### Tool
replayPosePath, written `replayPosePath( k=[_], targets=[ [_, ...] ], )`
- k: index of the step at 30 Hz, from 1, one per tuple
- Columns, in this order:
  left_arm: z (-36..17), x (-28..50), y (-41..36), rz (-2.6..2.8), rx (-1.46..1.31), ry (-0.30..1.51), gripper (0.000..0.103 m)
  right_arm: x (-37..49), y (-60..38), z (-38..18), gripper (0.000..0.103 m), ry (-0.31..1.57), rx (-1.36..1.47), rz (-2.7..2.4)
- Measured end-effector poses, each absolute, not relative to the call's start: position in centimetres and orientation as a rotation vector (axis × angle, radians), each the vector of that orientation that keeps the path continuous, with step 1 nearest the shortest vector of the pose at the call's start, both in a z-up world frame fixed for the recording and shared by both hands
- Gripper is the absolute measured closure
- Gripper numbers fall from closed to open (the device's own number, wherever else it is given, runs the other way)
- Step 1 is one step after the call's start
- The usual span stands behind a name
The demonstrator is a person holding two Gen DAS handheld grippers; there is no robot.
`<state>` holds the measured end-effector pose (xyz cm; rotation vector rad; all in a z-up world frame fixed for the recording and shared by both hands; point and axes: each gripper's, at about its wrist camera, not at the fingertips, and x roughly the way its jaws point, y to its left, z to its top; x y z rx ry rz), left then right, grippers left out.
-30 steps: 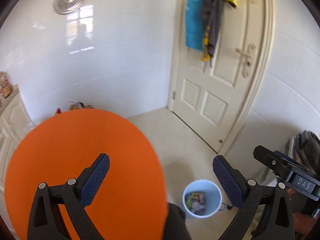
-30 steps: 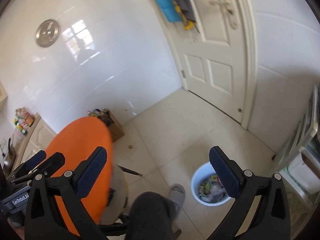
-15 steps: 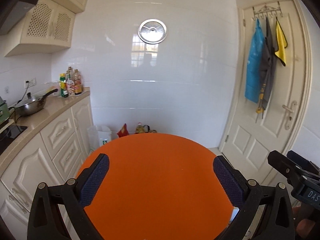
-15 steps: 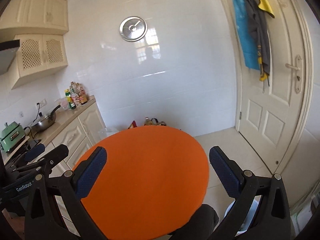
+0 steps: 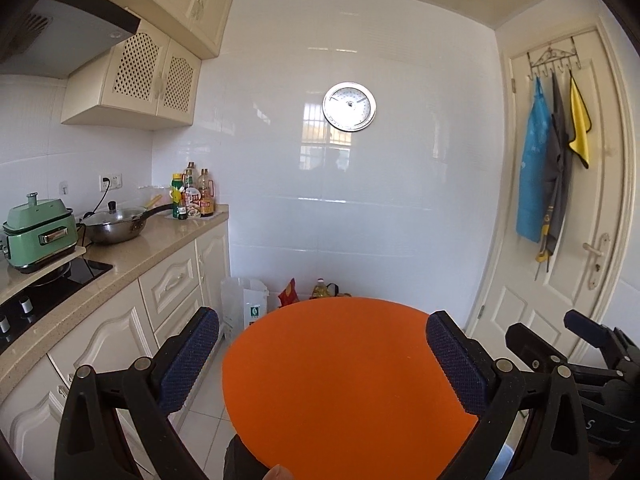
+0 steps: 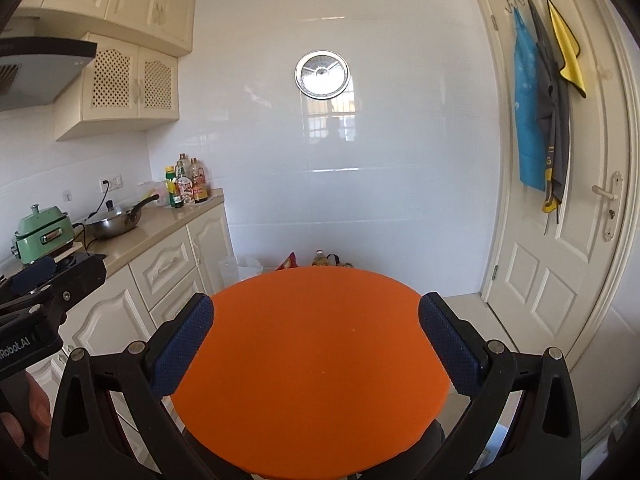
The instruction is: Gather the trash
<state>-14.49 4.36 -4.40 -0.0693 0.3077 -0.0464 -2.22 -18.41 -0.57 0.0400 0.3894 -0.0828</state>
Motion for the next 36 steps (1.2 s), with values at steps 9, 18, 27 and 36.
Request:
replayPosePath(
  k=[9,18,27,36],
  targets=[
    [-5.2,-15.8,4.5,-0.057,-0.072,0.304,0.001,-3.0,-17.5,-0.7,0.000,0.385,0.013,-0.112],
    [-4.3,-13.8,3.8,-0.036,-0.029,0.298,0.001,-3.4,-18.1,-0.5,0.000,0.380,0.020,-0.125],
    [-4.4,-14.5,3.0,-0.048,-0.050,0.296,0.001,-3.4,-17.8,-0.7,0.000,0.383,0.018,-0.122],
    [-4.8,-14.8,1.7,-0.037,-0.060,0.299,0.001,-3.5,-17.8,-0.8,0.000,0.383,0.017,-0.119]
  ],
)
